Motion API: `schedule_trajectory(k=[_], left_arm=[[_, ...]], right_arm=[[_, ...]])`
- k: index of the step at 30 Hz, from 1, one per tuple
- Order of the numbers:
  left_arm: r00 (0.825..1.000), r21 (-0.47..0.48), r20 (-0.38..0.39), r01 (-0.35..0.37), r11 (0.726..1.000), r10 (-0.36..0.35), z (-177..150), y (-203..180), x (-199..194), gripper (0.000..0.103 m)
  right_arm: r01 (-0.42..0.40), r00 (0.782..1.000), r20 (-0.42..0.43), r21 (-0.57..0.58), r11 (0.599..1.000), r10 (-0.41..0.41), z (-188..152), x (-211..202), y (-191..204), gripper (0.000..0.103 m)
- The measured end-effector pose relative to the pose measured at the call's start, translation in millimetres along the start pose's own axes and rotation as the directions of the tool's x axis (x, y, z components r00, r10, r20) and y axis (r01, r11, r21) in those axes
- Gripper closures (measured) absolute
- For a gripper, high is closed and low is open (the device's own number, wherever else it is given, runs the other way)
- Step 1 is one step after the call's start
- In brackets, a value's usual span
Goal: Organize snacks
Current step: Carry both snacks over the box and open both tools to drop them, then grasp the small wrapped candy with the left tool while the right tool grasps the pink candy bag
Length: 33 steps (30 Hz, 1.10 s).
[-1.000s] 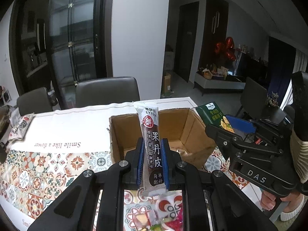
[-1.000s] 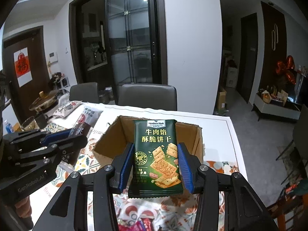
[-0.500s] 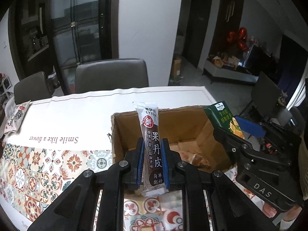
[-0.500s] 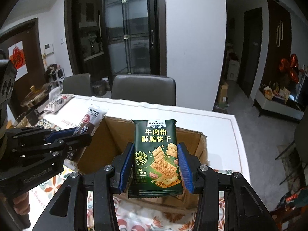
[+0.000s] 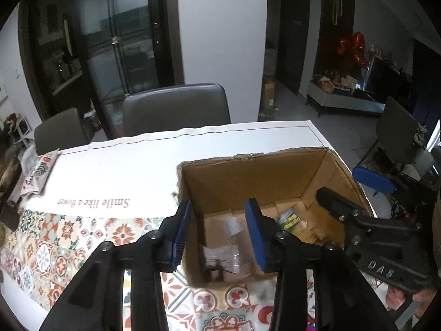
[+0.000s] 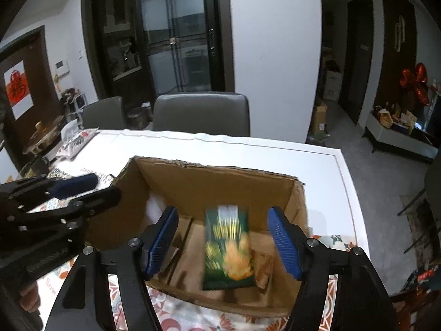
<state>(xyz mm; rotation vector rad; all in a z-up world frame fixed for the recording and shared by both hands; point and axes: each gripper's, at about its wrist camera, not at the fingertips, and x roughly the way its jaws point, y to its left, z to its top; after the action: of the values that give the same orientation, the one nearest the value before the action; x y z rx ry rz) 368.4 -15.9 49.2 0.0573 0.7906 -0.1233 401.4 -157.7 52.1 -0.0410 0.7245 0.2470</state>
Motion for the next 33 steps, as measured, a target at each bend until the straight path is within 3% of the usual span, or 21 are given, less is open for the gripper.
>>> schedule_trajectory(k=[5, 10, 13, 22, 25, 33], left_arm=[[0.999, 0.002, 0.048, 0.01, 1.0, -0.01, -18.2, -2.0, -26.9, 0.057], [0.995, -0.001, 0.1, 0.015, 1.0, -0.015, -38.3, -2.9, -53.8, 0.057], [0.992, -0.004, 0.124, 0.019, 1.0, -0.018, -52.5, -2.6, -70.2, 0.057], [0.984, -0.003, 0.175, -0.009, 1.0, 0.009, -97.0, 0.2, -105.5, 0.055], [0.979, -0.013, 0.201, -0.026, 1.0, 0.028, -112.0, 1.7, -115.8, 0.054], [0.983, -0.044, 0.184, -0.023, 0.999, 0.03, -150.3, 5.4, -128.6, 0.054]], right_arm=[[0.013, 1.0, 0.015, 0.014, 1.0, -0.013, -12.4, -19.6, 0.4, 0.035], [-0.026, 0.999, 0.036, 0.011, 1.0, 0.025, -30.8, -43.4, 9.2, 0.035], [-0.041, 0.998, 0.055, 0.018, 0.999, 0.04, -41.5, -55.3, 13.8, 0.029], [-0.053, 0.992, 0.111, -0.004, 0.999, 0.053, -78.6, -90.4, 31.8, 0.028], [-0.054, 0.991, 0.12, -0.005, 0.999, 0.054, -91.5, -98.6, 36.2, 0.022], [-0.042, 0.991, 0.123, -0.014, 0.999, 0.044, -123.4, -112.3, 46.6, 0.019]])
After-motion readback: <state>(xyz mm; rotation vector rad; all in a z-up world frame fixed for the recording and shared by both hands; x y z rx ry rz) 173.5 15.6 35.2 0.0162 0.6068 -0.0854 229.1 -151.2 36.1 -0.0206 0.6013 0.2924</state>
